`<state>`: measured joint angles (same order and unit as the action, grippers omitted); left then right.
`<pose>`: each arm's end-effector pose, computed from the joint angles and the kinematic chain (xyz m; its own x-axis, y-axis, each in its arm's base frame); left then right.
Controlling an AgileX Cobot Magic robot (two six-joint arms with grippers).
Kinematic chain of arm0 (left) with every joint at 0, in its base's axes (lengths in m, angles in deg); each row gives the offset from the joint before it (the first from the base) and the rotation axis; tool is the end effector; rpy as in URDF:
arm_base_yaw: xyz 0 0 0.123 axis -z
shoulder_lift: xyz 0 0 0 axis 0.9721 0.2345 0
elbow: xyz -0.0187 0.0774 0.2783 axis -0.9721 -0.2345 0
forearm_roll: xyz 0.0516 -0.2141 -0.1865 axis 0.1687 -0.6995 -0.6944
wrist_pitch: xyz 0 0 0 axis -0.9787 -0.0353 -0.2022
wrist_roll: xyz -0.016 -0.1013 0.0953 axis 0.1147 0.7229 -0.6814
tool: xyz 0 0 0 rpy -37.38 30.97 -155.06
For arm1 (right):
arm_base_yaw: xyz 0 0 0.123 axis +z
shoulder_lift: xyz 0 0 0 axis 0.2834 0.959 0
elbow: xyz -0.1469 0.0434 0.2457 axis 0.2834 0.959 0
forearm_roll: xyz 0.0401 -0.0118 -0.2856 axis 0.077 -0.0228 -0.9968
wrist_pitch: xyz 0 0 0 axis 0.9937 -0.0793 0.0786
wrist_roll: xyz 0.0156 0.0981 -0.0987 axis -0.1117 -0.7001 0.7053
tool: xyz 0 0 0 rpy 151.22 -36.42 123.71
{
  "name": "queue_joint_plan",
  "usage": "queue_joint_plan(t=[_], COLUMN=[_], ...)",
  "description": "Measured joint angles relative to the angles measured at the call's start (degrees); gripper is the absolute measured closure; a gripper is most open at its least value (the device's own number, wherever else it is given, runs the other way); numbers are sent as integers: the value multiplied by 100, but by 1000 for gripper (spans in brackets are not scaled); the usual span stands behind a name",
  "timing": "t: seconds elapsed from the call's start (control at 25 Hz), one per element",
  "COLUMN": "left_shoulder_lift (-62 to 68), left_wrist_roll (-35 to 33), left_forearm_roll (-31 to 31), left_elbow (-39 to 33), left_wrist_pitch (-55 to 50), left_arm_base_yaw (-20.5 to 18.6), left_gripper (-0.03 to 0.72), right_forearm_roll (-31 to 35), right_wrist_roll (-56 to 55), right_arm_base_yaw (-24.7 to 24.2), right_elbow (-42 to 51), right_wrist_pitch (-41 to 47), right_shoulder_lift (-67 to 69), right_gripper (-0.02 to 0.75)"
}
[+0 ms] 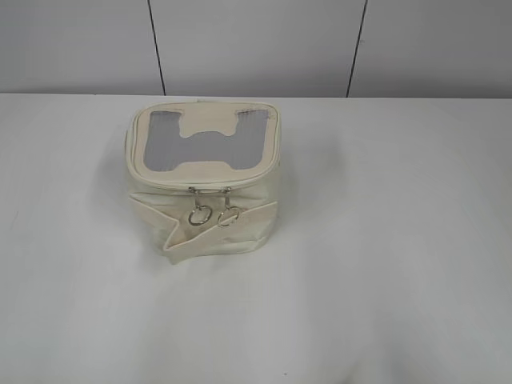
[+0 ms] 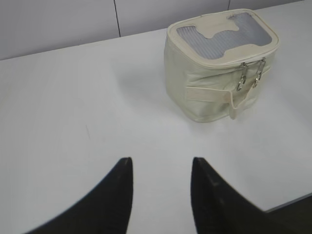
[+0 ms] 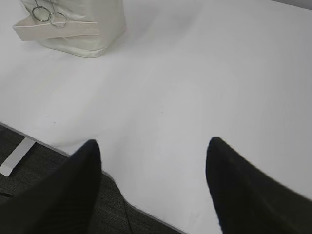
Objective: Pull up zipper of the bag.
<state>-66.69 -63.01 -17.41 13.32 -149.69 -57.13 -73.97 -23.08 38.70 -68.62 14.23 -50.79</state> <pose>0.0579 -0.0228 0.2866 -0.3834 0.1547 -0.9105 0.3523 0.9358 0.0107 0.0583 0.0334 0.2748 -0.3946 -0.1914 -0.8987 -0.4413 0.8974 0.0026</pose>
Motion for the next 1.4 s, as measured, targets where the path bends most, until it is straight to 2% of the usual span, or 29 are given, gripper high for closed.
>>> queue_joint_plan(t=[0.12, 0.2, 0.4, 0.52, 0.68, 1.4], left_shoulder_lift=[0, -5, -5, -5, -5, -5], left_wrist_roll=[0, 1, 12, 12, 12, 12], left_forearm_roll=[0, 0, 0, 0, 0, 0], left_elbow=[0, 0, 0, -1, -1, -1], left_wrist_pitch=[0, 0, 0, 0, 0, 1], left_arm_base_yaw=[-15, -133, -956, -1365, -1485, -1485], left_gripper=[388, 388, 388, 388, 388, 388], right_forearm_roll=[4, 6, 6, 6, 11, 11], right_wrist_roll=[-1, -6, -8, -13, -13, -13], right_arm_base_yaw=[-48, -253, -1420, -1739, -1780, -1780], right_elbow=[0, 0, 0, 0, 0, 0], right_wrist_pitch=[0, 0, 0, 0, 0, -5], right_shoulder_lift=[0, 0, 0, 0, 0, 0], right_gripper=[213, 213, 213, 213, 213, 213])
